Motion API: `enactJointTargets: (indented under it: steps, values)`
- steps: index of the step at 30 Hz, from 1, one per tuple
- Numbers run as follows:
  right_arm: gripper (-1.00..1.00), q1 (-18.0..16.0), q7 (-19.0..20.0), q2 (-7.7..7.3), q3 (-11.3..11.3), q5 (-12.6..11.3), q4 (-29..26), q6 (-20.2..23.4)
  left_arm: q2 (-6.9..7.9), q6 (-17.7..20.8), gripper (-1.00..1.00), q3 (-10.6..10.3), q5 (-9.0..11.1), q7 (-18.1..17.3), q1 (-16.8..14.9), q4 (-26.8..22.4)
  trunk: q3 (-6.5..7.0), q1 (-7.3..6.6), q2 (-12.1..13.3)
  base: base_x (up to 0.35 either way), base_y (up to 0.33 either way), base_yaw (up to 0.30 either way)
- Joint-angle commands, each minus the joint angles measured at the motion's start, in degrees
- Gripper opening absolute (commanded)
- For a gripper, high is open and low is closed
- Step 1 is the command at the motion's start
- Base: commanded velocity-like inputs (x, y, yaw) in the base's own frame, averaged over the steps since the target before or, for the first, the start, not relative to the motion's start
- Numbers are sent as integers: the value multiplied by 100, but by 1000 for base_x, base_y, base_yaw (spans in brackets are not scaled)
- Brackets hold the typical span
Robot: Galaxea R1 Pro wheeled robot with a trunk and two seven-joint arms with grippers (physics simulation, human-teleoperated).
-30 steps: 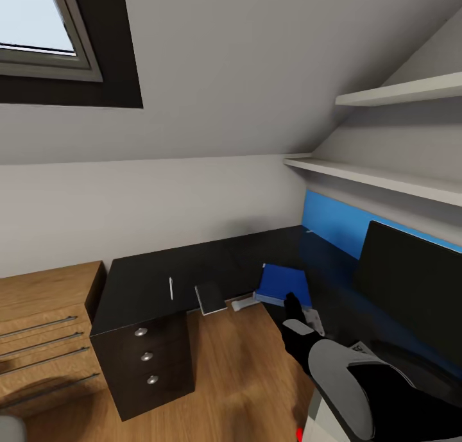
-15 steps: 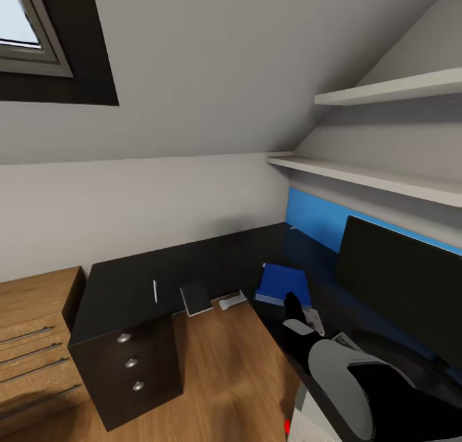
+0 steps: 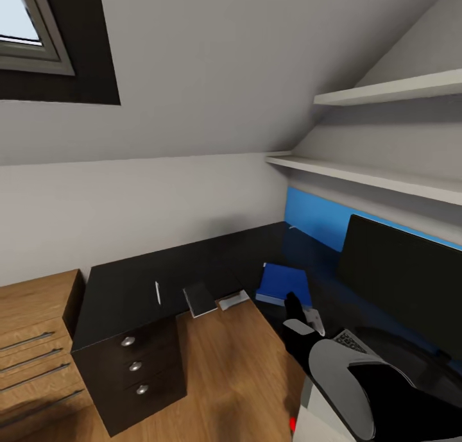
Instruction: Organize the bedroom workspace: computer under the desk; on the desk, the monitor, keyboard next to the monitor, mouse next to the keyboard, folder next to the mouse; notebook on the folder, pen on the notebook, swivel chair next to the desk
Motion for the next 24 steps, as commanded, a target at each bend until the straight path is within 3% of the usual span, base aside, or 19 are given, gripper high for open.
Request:
enactJointTargets:
  steps: [1,13,24]
  values:
    - [-100,-6,37,1,1,-58,4,-18,-1,-11,100,45,15,-58,-4,5,-10,2,-8,0,40,-2]
    - [-100,-6,37,-38,1,-56,-6,-18,-4,-11,100,40,11,-62,-5,5,-10,2,-8,148,8,0]
    - [-100,-6,52,-48,6,-52,-46,-34,-38,-29,100,52,6,-48,-6,-3,-10,2,-8,25,0,0]
